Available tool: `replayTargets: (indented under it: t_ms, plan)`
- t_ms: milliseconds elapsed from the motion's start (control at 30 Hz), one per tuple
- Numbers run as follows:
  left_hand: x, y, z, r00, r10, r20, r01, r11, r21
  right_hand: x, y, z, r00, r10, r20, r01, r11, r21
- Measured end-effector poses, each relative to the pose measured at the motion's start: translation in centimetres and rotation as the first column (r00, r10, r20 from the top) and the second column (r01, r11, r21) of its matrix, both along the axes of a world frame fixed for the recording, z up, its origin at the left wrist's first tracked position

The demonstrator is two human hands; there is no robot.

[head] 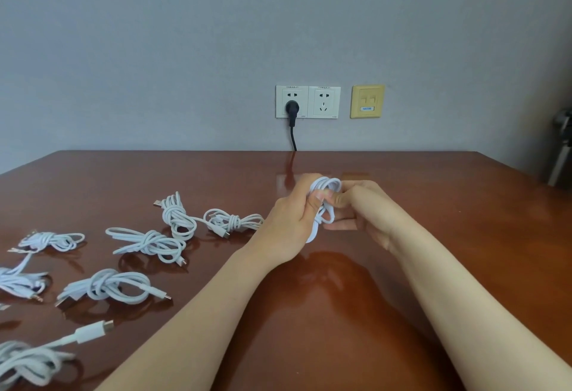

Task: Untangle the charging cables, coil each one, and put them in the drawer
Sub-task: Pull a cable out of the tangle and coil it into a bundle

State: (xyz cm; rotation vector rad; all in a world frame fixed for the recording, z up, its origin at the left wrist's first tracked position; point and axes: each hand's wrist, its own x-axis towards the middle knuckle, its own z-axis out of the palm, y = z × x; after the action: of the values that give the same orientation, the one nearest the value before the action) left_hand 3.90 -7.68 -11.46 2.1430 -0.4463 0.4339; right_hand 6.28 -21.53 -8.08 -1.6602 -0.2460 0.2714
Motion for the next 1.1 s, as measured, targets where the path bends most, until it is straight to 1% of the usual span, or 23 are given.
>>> replayTargets:
  t_ms: [67,167,267,400,500,567,633,667,700,733,767,800,833,867,900,933,967,1000,1100]
  plan:
    - [0.1,-0.1,-0.1,1.0,0.013,-0.014,-0.013,1.0,0.026,0.0,0.3,-0.2,0.999,-0.032,0.0,0.032,0.999,0.008]
    - [0.2,-0.1,-0.2,0.999,0.033,-0.032,-0.03,0.997,0.071,-0.2,1.1,-0.4,0.995,-0.064,-0.079,0.072,0.993,0.092]
    - [0.2,-0.1,-0.3,0.998,0.061,-0.019,-0.059,0.994,0.09,-0.4,1.3,-0.6,0.987,-0.049,-0.152,0.079,0.977,0.199]
    - [0.0,-0.7,-0.2,0.992,0.113,0.054,-0.118,0.988,0.102,-0.5,0.9,-0.5,0.982,0.018,-0.188,0.04,0.953,0.3]
    - [0.2,-1.0,-0.2,0.986,0.166,0.034,-0.166,0.986,0.02,-0.6,1.3,-0.6,0.973,0.063,-0.221,0.024,0.93,0.368]
    - [0.5,-0.9,-0.2,0.979,0.204,0.005,-0.203,0.978,-0.054,-0.9,1.9,-0.6,0.979,0.076,-0.191,0.003,0.925,0.38]
    - [0.8,-0.6,-0.1,0.971,0.238,-0.023,-0.238,0.96,-0.144,-1.2,2.5,-0.7,0.987,0.04,-0.156,0.021,0.928,0.372]
    - [0.9,-0.4,-0.1,0.969,0.247,-0.028,-0.248,0.953,-0.176,-1.4,2.7,-0.8,0.991,-0.018,-0.13,0.059,0.944,0.324]
    - [1.0,-0.2,0.0,0.967,0.253,-0.025,-0.253,0.949,-0.187,-1.4,2.9,-1.1,0.992,-0.114,-0.053,0.123,0.97,0.211]
    - [1.0,-0.1,0.0,0.967,0.254,-0.021,-0.254,0.95,-0.181,-1.4,3.0,-1.5,0.969,-0.22,0.112,0.219,0.976,0.021]
    - [1.0,0.0,0.1,0.968,0.25,-0.022,-0.25,0.952,-0.178,-1.3,3.0,-1.9,0.906,-0.258,0.336,0.33,0.927,-0.179]
    - [1.0,0.1,0.1,0.97,0.243,-0.027,-0.243,0.953,-0.181,-1.3,3.1,-2.2,0.819,-0.218,0.53,0.426,0.85,-0.309]
    - [1.0,0.0,0.0,0.972,0.234,-0.032,-0.236,0.954,-0.184,-1.4,3.2,-2.5,0.74,-0.165,0.652,0.493,0.793,-0.359]
    - [1.0,-0.1,0.0,0.973,0.226,-0.036,-0.229,0.956,-0.186,-1.6,3.3,-2.5,0.688,-0.148,0.711,0.528,0.773,-0.35]
    - [1.0,-0.2,0.0,0.975,0.217,-0.042,-0.221,0.956,-0.194,-1.6,3.2,-2.4,0.664,-0.165,0.729,0.538,0.783,-0.313]
    - [1.1,-0.3,0.0,0.977,0.205,-0.052,-0.211,0.953,-0.216,-1.6,3.1,-2.2,0.66,-0.196,0.725,0.532,0.803,-0.267]
    - [1.1,-0.3,0.0,0.978,0.195,-0.07,-0.207,0.948,-0.244,-1.6,3.0,-2.0,0.669,-0.216,0.711,0.515,0.824,-0.234]
    - [1.2,-0.3,0.0,0.977,0.191,-0.093,-0.21,0.94,-0.27,-1.6,2.9,-1.9,0.686,-0.204,0.698,0.492,0.837,-0.238]
    - [1.1,0.0,-0.4,0.971,0.201,-0.128,-0.23,0.934,-0.272,-1.6,3.0,-2.0,0.721,-0.099,0.686,0.413,0.856,-0.31]
